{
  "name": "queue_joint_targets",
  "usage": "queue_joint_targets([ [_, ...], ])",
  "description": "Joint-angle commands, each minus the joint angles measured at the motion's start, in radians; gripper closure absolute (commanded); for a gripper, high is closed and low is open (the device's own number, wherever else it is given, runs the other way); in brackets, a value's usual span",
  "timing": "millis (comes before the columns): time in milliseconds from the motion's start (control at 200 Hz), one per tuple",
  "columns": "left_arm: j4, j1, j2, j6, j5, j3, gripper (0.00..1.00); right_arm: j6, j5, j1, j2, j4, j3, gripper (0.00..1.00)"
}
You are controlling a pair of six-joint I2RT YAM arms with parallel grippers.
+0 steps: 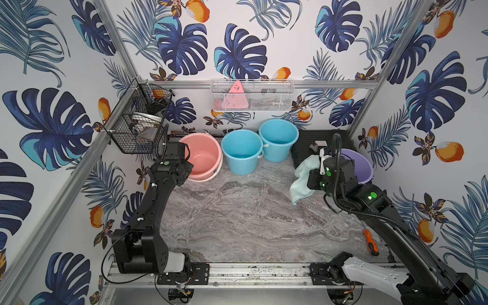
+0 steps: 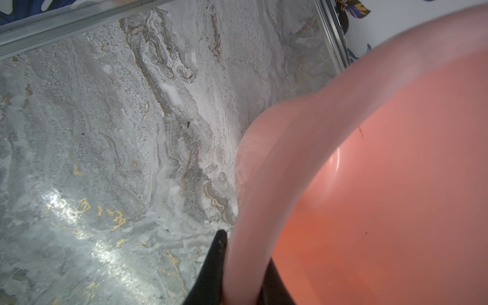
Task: Wipe the inside of the bucket with a cloth
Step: Pick up the bucket from the center of the board.
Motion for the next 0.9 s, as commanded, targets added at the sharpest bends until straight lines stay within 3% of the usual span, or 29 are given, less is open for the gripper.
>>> queue_joint_targets([
  [0, 0.000, -0.009, -0.089, 0.137, 0.072, -0.041, 1.00, 0.002, -0.026, 0.000, -0.005, -0.017, 0.025, 1.00],
  [205, -0.072, -0.050, -0.269, 0.391, 0.185, -0.115, 1.00, -0.055, -0.158, 0.000, -0.015, -0.029, 0.086, 1.00],
  [385, -0.128, -0.157, -0.357, 0.543, 0.281, -0.155, 1.00, -0.130, -0.368, 0.001, -0.028, -0.041, 0.153, 1.00],
  [560, -0.112, -0.288, -0.419, 0.580, 0.261, -0.221, 1.00, -0.192, -0.564, 0.001, -0.034, -0.056, 0.203, 1.00],
  [896, -0.083, -0.602, -0.325, 0.549, 0.088, -0.188, 1.00, -0.267, -0.850, 0.003, 0.017, -0.024, 0.229, 1.00],
])
